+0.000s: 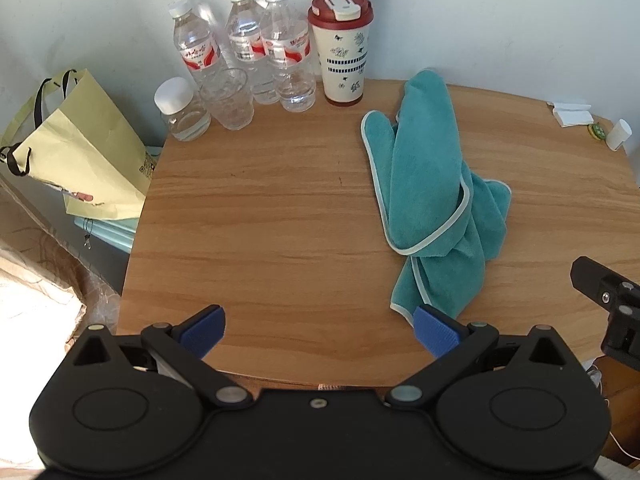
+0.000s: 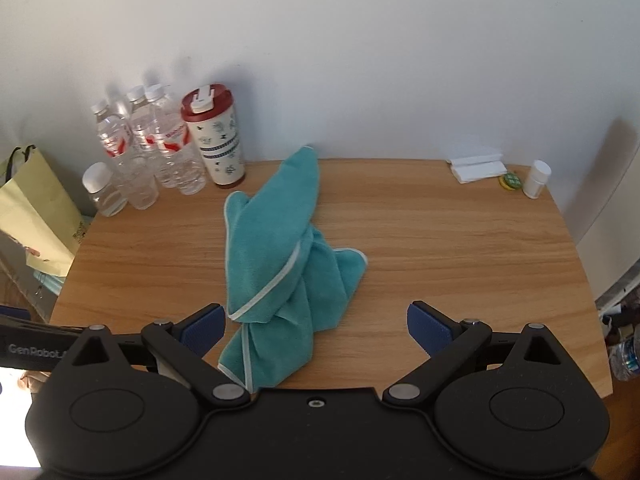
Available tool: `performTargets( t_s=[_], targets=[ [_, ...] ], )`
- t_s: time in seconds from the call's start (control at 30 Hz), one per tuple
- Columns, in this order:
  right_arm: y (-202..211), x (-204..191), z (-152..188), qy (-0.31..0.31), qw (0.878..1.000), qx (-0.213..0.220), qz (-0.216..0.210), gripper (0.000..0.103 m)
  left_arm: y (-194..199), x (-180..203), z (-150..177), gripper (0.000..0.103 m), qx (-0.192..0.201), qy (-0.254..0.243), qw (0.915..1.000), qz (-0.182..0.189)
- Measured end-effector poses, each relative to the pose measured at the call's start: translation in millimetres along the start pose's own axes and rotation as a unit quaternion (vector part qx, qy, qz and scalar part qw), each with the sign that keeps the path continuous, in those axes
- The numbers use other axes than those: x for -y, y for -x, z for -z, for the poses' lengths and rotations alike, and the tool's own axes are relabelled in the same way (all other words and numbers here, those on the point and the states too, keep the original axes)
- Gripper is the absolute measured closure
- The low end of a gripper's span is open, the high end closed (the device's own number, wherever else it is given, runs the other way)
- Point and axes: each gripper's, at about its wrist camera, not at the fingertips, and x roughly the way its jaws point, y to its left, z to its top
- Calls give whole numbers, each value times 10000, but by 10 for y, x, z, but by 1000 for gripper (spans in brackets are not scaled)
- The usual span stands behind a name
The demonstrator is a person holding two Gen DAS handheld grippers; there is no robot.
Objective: Fold towel
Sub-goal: 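Move both tools toward the crumpled teal towel on the table, then grasp the white-piped towel edge with the right gripper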
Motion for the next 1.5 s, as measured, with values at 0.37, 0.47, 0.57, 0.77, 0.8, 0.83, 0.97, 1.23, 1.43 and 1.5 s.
performTargets(
  t_s=[0.37, 0.47, 0.57, 0.77, 0.8, 0.83, 0.97, 1.23, 1.43, 1.5],
  targets=[
    [-107, -39, 52, -107, 9994, -311, 46, 3, -82, -69, 39, 0, -164, -50, 9999, 9],
    [-141, -51, 60, -113, 9992, -388, 78, 3, -117, -81, 56, 0, -224, -42, 9997, 26],
    [-193, -44, 66, -176, 9986, -482, 113, 3, -160, -116, 62, 0, -296, -50, 9995, 63],
    [-330, 19, 121, -343, 9984, -424, 133, 9, -258, -233, 43, 0, -352, 47, 9994, 50],
    [-371, 22, 141, -365, 9983, -435, 135, 12, -280, -266, 44, 0, -352, 85, 9993, 75],
    [-426, 22, 163, -393, 9980, -486, 80, 17, -305, -297, 46, 0, -356, 103, 9992, 118],
    [-696, -85, 305, -215, 9974, -687, 31, 19, -432, -385, 51, 0, -278, -4, 9995, 129],
    [-1222, -343, 592, -162, 9949, -996, -86, 30, -720, -440, 70, 0, -218, -426, 9983, 341],
    [-1464, -510, 723, -193, 9943, -1046, 68, 41, -783, -473, 55, 1, 39, -813, 9948, 609],
    [-1527, -550, 758, -223, 9938, -1080, 138, 43, -798, -496, 47, 0, 79, -918, 9935, 671]
  ],
)
